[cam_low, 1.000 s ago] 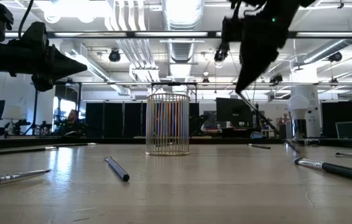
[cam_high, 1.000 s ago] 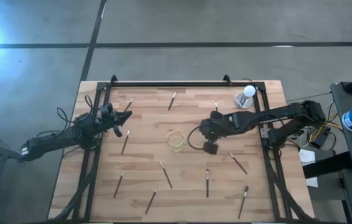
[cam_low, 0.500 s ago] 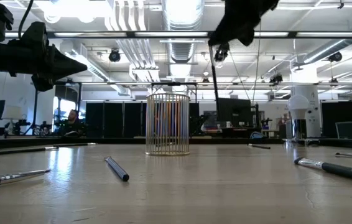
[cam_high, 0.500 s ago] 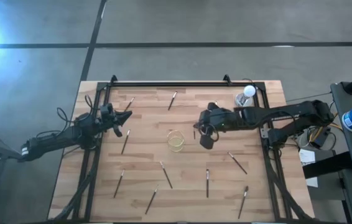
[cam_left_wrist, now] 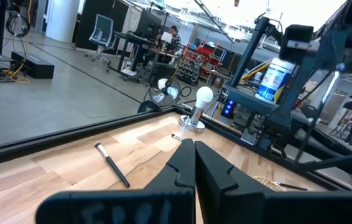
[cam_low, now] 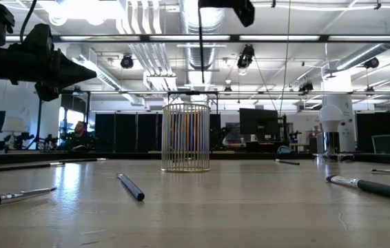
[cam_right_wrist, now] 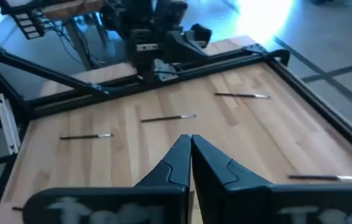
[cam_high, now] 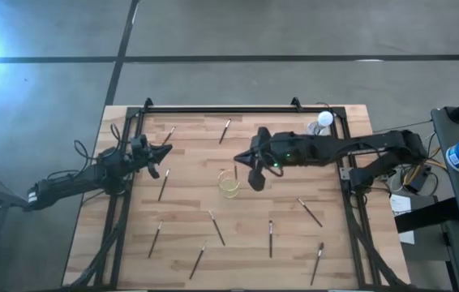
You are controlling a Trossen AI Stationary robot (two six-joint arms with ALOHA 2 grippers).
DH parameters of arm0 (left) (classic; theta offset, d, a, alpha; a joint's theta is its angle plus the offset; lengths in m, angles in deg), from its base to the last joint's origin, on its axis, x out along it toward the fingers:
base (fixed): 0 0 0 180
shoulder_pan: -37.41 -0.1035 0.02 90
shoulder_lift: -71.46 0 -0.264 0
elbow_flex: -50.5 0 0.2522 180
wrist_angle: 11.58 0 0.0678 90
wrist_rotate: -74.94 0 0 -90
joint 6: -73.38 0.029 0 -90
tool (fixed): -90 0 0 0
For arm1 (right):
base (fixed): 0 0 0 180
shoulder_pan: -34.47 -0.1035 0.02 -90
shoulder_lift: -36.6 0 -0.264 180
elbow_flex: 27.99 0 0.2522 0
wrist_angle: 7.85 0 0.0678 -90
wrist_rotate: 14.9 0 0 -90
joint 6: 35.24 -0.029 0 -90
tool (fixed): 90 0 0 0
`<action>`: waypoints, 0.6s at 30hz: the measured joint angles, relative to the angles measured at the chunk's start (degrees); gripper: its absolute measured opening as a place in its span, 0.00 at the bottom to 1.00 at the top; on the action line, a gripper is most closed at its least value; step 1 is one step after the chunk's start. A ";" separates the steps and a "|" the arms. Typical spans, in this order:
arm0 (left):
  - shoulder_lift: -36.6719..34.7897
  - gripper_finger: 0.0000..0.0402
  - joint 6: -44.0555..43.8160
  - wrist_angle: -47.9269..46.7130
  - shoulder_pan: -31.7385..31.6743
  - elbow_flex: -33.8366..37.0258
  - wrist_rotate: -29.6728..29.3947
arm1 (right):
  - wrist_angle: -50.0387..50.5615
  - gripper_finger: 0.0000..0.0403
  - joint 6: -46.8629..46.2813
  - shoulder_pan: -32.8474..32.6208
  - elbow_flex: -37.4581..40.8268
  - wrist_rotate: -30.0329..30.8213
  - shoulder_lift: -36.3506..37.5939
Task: Pick & Place Makeup Brushes
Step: Put the eyeshadow brush into the gold makeup brush holder
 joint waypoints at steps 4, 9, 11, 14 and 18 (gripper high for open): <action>0.11 0.00 -0.30 -0.02 0.02 0.00 0.01 | -6.19 0.02 -1.30 0.26 2.83 -1.17 -4.24; 0.15 0.00 -0.44 -0.01 0.02 0.00 0.06 | -15.02 0.02 -3.84 0.33 6.38 -1.46 -8.84; 0.20 0.00 -0.44 -0.01 0.02 0.00 0.06 | -17.21 0.02 -4.90 0.45 7.60 -1.26 -10.29; 0.22 0.00 -0.44 -0.03 0.02 0.00 0.06 | -20.70 0.02 -7.03 0.69 9.48 -1.22 -12.20; 0.22 0.00 -0.33 -0.05 0.02 0.00 0.06 | -22.85 0.02 -9.04 0.94 10.75 -1.15 -13.46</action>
